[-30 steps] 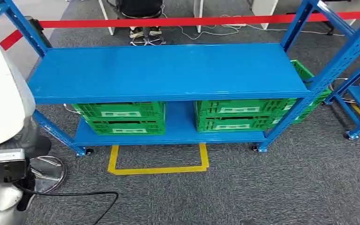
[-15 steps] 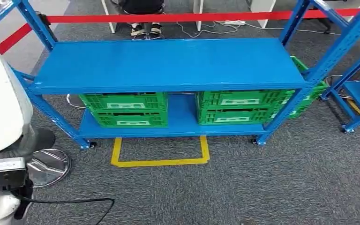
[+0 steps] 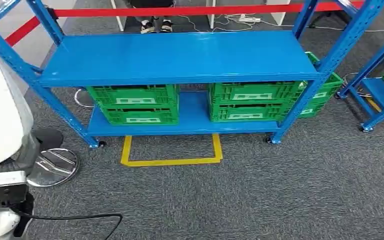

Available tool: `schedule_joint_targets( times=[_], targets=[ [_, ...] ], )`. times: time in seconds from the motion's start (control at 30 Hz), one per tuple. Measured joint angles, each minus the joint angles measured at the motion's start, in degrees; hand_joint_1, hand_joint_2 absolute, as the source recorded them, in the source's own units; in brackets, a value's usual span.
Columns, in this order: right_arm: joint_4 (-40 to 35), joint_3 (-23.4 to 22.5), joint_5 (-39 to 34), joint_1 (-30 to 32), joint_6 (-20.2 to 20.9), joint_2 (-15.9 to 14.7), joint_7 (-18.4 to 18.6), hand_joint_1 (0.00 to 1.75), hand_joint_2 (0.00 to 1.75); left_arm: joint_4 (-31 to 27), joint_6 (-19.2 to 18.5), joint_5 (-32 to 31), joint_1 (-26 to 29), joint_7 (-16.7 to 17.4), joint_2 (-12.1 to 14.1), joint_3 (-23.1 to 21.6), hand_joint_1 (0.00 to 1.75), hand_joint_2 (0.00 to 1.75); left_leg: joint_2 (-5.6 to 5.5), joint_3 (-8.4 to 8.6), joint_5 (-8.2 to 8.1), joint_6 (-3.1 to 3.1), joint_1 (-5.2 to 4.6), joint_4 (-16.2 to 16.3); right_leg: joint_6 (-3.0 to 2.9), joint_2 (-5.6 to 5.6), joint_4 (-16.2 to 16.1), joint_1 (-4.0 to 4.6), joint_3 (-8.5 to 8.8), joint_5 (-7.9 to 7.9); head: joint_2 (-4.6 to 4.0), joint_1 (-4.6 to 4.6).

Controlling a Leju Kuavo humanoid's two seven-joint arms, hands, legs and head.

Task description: Take the parts from the cabinet and place them on the table.

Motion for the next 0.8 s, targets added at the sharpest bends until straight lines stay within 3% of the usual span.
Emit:
schedule_joint_targets(
  times=[0.07, 0.1, 0.13, 0.2, 0.23, 0.27, 0.3, 0.33, 0.37, 0.4, 0.47, 0.5, 0.57, 0.6, 0.63, 0.67, 0.7, 0.73, 0.77, 0.8],
  targets=[
    [0.0, 0.0, 0.0, 0.1, 0.0, 0.0, 0.0, 0.00, 0.00, 0.0, 0.0, 0.0, 0.1, 0.0, 0.0, 0.1, 1.75, 1.75, 0.02, -0.62, 0.84, 0.87, -0.32, 0.3, 0.75, 0.04, -0.4, -0.17, -0.10, 1.18, 0.00, -0.04],
    [0.0, -0.1, 0.0, 0.2, 0.0, 0.0, 0.0, 0.00, 0.00, -0.1, 0.0, 0.0, 0.2, 0.0, 0.0, 0.1, 1.75, 1.75, 0.32, -1.33, 1.74, 1.55, 0.04, 0.0, 1.13, 0.12, -0.1, -0.40, -0.58, 0.55, 0.00, -0.20],
    [0.0, -0.1, 0.0, 0.2, 0.0, 0.0, 0.0, 0.00, 0.00, -0.1, 0.0, -0.1, 0.2, -0.1, 0.0, 0.1, 1.75, 1.75, 0.44, -2.22, 2.49, 2.10, -0.06, 0.0, 1.34, 0.16, 1.3, -0.49, -1.54, -2.56, 0.00, -0.11],
    [0.0, -0.1, 0.0, 0.3, 0.0, 0.0, 0.0, 0.00, 0.00, -0.3, 0.4, -0.4, 0.3, -0.3, 0.0, 0.1, 1.75, 1.75, 0.44, -3.97, 4.03, 2.53, -0.18, 0.1, 1.58, 0.28, 9.0, -0.49, -3.73, -10.35, 0.00, 0.22],
    [0.0, -0.1, 0.0, 0.3, 0.0, 0.0, 0.0, 0.00, 0.00, -0.3, 0.5, -0.6, 0.5, -0.3, 0.0, 0.1, 1.75, 1.75, 0.45, -4.98, 4.84, 2.58, -0.29, 0.1, 1.69, 0.28, 13.3, -0.51, -4.42, -12.64, 0.00, 0.28],
    [0.0, -0.1, 0.0, 0.3, 0.0, 0.0, 0.0, 0.00, 0.00, -0.3, 0.7, -0.7, 0.7, -0.3, 0.0, 0.1, 1.75, 1.75, 0.46, -6.12, 5.70, 2.57, -0.40, 0.2, 1.72, 0.29, 16.9, -0.54, -4.64, -13.10, 0.00, 0.20],
    [0.0, -0.1, 0.0, 0.3, 0.1, 0.0, 0.0, 0.00, 0.00, -0.3, 0.7, -0.7, 0.9, -0.3, 0.0, 0.1, 1.75, 1.75, 0.48, -7.28, 6.52, 2.51, -0.50, 0.2, 1.69, 0.28, 18.6, -0.55, -4.00, -11.42, 0.00, 0.24],
    [0.0, -0.1, 0.0, 0.3, 0.1, 0.0, 0.0, 0.00, 0.00, -0.3, 0.7, -0.7, 1.0, -0.4, 0.0, 0.1, 1.75, 1.75, 0.48, -8.41, 7.35, 2.44, -0.59, 0.3, 1.56, 0.29, 17.9, -0.55, -2.35, -8.72, 0.00, 0.22],
    [0.0, -0.1, 0.0, 0.3, 0.1, 0.0, 0.0, 0.00, 0.00, -0.3, 0.7, -0.8, 1.0, -0.3, 0.0, 0.1, 1.75, 1.75, 0.46, -9.55, 8.14, 2.32, -0.67, 0.3, 1.35, 0.29, 15.4, -0.54, 0.33, -6.42, 0.00, 0.24],
    [0.0, -0.1, 0.0, 0.2, 0.1, 0.0, 0.0, 0.00, 0.00, -0.4, 0.8, -0.8, 1.0, -0.3, 0.0, 0.2, 1.75, 1.75, 0.34, -10.41, 8.87, 2.15, -0.74, 0.4, 1.05, 0.31, 11.0, -0.54, 4.02, -5.85, 0.00, 0.24],
    [-0.1, -0.1, 0.1, -0.2, 0.1, 0.0, 0.0, 0.00, 0.00, -0.9, 0.9, -0.8, 1.1, -0.4, 0.0, 0.2, 1.75, 1.75, 0.28, -11.22, 9.65, 1.68, -1.02, 0.7, 0.54, 0.46, -1.8, -0.17, 14.23, -9.83, 0.00, 0.24],
    [-0.1, -0.1, 0.1, -0.4, 0.1, 0.0, 0.0, 0.00, 0.00, -1.1, 0.9, -0.8, 1.1, -0.3, 0.0, 0.2, 1.75, 1.75, 0.44, -11.46, 10.40, 1.28, -1.02, 0.8, 0.45, 0.44, -4.3, -0.20, 14.72, -11.14, 0.00, 0.02],
    [-0.1, -0.1, 0.1, -0.2, 0.1, 0.0, 0.0, 0.00, 0.00, -1.1, 0.6, -0.7, 1.2, -0.3, 0.0, 0.2, 1.75, 1.75, 0.43, -11.58, 11.54, 0.67, -0.55, 0.5, 0.03, 0.54, -3.8, 0.27, 13.68, -10.34, 0.00, 0.09],
    [-0.1, -0.2, 0.1, 0.0, 0.0, 0.0, 0.0, 0.00, 0.00, -1.1, 0.5, -0.7, 1.3, -0.3, 0.0, 0.2, 1.75, 1.75, 0.33, -11.83, 11.48, 0.36, -0.36, 0.6, -0.57, 0.36, -4.0, 0.00, 13.38, -9.65, 0.00, 0.15],
    [-0.1, -0.2, 0.1, 0.1, 0.0, 0.0, 0.0, 0.00, 0.00, -1.1, 0.4, -0.7, 1.5, -0.2, 0.1, 0.3, 1.75, 1.75, 0.26, -12.27, 9.42, 0.07, -0.24, 1.5, -1.06, 0.16, -4.0, 0.07, 12.98, -9.17, 0.00, 0.13],
    [-0.1, -0.2, 0.1, 0.2, 0.0, 0.0, 0.0, 0.00, 0.00, -1.1, 0.4, -0.7, 1.6, -0.2, 0.2, 0.3, 1.75, 1.75, 0.25, -13.09, 5.82, -0.12, -0.22, 4.1, -1.60, 0.08, -4.0, 0.11, 12.45, -8.65, 0.00, -0.04],
    [-0.1, -0.2, 0.1, 0.2, 0.0, 0.0, 0.0, 0.00, 0.00, -1.1, 0.3, -0.7, 1.6, -0.2, 0.2, 0.3, 1.75, 1.75, 0.25, -14.32, 2.04, -0.36, -0.21, 8.6, -1.70, -0.01, -3.9, 0.16, 11.81, -8.13, 0.00, -0.31],
    [-0.1, -0.2, 0.1, 0.2, 0.0, 0.1, 0.0, 0.00, 0.00, -1.1, 0.3, -0.7, 1.6, -0.2, 0.2, 0.3, 1.75, 1.75, 0.25, -15.52, -0.31, -0.49, -0.22, 13.1, -1.76, -0.03, -3.8, 0.24, 11.18, -7.61, 0.00, -0.24],
    [-0.1, -0.2, 0.1, 0.2, 0.0, 0.1, 0.0, 0.00, 0.00, -1.1, 0.3, -0.7, 1.7, -0.2, 0.2, 0.3, 1.75, 1.75, 0.24, -16.41, -1.18, -0.55, -0.22, 17.2, -1.75, -0.03, -3.7, 0.30, 10.47, -7.13, 0.00, -0.28],
    [-0.1, -0.2, 0.1, 0.2, 0.0, 0.1, 0.0, 0.00, 0.00, -1.1, 0.3, -0.7, 1.8, -0.2, 0.3, 0.3, 1.75, 1.75, 0.24, -16.49, -0.70, -0.54, -0.22, 18.7, -1.75, -0.03, -3.5, 0.33, 10.40, -6.84, 0.00, -0.20]
  ],
)
